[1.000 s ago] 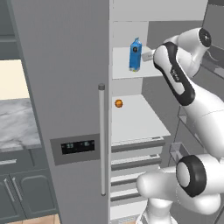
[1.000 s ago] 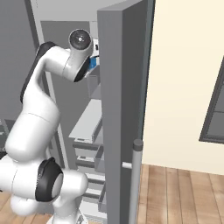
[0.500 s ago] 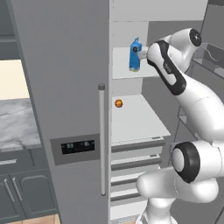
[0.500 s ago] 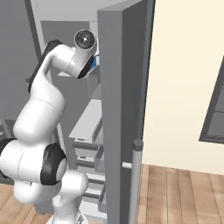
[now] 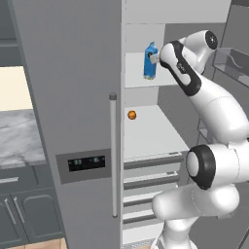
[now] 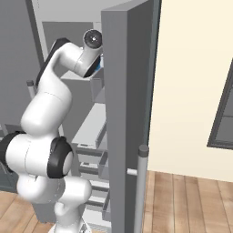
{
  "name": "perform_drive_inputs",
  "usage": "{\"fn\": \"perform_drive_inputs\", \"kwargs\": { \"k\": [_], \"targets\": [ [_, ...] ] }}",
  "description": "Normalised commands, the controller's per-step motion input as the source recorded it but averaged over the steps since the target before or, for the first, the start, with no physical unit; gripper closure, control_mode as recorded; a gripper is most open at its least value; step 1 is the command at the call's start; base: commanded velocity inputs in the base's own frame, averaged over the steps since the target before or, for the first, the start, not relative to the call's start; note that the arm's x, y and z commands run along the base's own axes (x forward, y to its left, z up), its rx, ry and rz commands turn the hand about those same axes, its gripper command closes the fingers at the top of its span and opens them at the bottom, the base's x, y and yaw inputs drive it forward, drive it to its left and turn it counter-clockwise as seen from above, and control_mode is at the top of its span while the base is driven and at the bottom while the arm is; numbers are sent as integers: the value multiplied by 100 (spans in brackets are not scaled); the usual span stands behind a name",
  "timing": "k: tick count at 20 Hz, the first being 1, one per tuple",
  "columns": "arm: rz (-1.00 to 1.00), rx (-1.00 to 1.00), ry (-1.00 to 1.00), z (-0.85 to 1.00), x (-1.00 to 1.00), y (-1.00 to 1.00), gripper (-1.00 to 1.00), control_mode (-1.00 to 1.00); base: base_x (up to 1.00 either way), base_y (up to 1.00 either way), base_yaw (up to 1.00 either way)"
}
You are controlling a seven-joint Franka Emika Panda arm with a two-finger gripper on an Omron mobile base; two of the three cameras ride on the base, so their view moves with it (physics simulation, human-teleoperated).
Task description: Take out the milk from the fridge and place it on the tray on the counter. Then take the sugar cube near the tray and place it in the tray.
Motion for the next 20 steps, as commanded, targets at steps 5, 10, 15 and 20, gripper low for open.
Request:
{"fn": "perform_drive_inputs", "kwargs": {
  "k": [5, 10, 15, 20],
  "targets": [
    [5, 0, 0, -13, 21, -2, -100, -100, 0, 0, 0],
    [1, 0, 0, -7, 16, 0, -100, -100, 0, 0, 0],
    [2, 0, 0, 0, 20, 0, -100, -100, 0, 0, 0],
    [6, 0, -1, -6, 24, 0, -100, -100, 0, 0, 0]
  ]
}}
